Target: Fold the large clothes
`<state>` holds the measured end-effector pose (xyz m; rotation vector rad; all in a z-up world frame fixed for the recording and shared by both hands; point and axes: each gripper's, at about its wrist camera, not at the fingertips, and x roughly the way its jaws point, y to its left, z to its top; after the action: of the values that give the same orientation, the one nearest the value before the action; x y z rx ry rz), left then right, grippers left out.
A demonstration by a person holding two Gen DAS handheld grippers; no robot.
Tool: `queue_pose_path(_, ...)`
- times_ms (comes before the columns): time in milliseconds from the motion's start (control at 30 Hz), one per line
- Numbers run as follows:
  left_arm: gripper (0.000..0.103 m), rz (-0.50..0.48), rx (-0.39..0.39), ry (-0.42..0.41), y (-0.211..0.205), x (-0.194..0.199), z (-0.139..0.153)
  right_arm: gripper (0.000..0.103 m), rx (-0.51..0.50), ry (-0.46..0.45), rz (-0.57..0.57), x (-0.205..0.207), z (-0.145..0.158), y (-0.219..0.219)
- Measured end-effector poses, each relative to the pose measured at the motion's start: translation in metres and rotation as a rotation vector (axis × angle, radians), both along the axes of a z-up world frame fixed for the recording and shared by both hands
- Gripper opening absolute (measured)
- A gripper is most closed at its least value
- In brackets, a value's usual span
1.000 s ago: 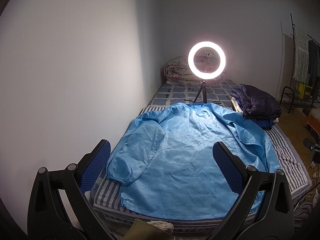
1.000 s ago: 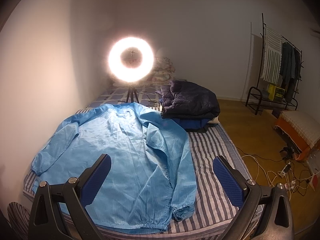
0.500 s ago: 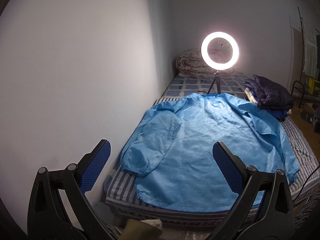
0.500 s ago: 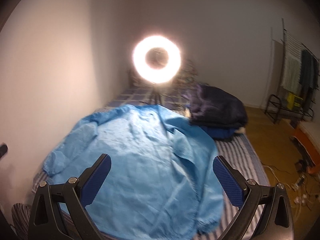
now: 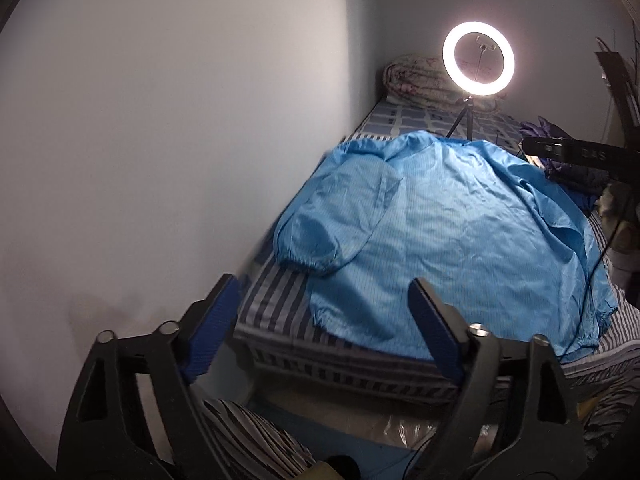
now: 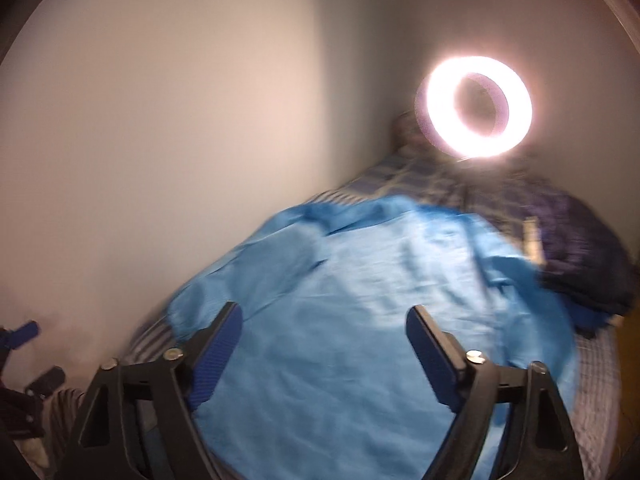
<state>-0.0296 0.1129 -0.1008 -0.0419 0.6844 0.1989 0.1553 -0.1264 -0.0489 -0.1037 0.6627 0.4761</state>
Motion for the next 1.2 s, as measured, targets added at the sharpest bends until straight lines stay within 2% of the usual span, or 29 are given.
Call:
queue_pose_path(167,0.069,0.035,-0.046,0.038,0.016,-0.005,-0.014,0.074,0.006,0.098,0.204,0.018,-0.028,0.062)
queue_pose_path(267,0.06,0.055,-0.056,0.049,0.022,-0.008,-0.02,0.065,-0.009,0.152,0.332,0.025,-0.051,0.103)
queue_pose_path(300,0.057,0.062,-0.062,0.053,0.025,-0.009,-0.022,0.06,-0.017,0.172,0.365,0.029,-0.059,0.114)
queue_pose_path(400,0.042,0.073,-0.082,0.068,0.035,-0.009,-0.027,0.052,-0.035,0.291,0.458,0.041,-0.094,0.154)
queue_pose_path(467,0.038,0.076,-0.098,0.074,0.04,-0.009,-0.03,0.052,-0.022,0.383,0.453,0.05,-0.115,0.171)
queue_pose_path(600,0.038,0.085,-0.104,0.076,0.046,-0.009,-0.033,0.053,0.064,0.591,0.346,0.08,-0.166,0.186)
queue_pose_path(800,0.038,0.085,-0.112,0.082,0.049,-0.004,-0.036,0.054,0.139,0.744,0.194,0.11,-0.221,0.19)
queue_pose_path(867,0.038,0.09,-0.119,0.084,0.051,0.0,-0.038,0.052,0.165,0.774,0.162,0.119,-0.235,0.19)
queue_pose_path(933,0.038,0.096,-0.124,0.083,0.052,0.003,-0.039,0.027,0.187,0.787,0.151,0.122,-0.241,0.192)
queue_pose_path(967,0.038,0.098,-0.124,0.083,0.052,0.004,-0.039,0.02,0.205,0.793,0.151,0.124,-0.244,0.192)
queue_pose_path(1000,0.038,0.1,-0.125,0.082,0.053,0.007,-0.04,0.008,0.217,0.795,0.154,0.126,-0.246,0.193)
queue_pose_path(1033,0.038,0.103,-0.127,0.084,0.054,0.009,-0.041,0.0,0.229,0.794,0.161,0.128,-0.246,0.193)
queue_pose_path(1200,0.038,0.081,-0.203,0.08,0.058,0.026,-0.045,0.0,0.209,0.725,0.175,0.126,-0.218,0.167)
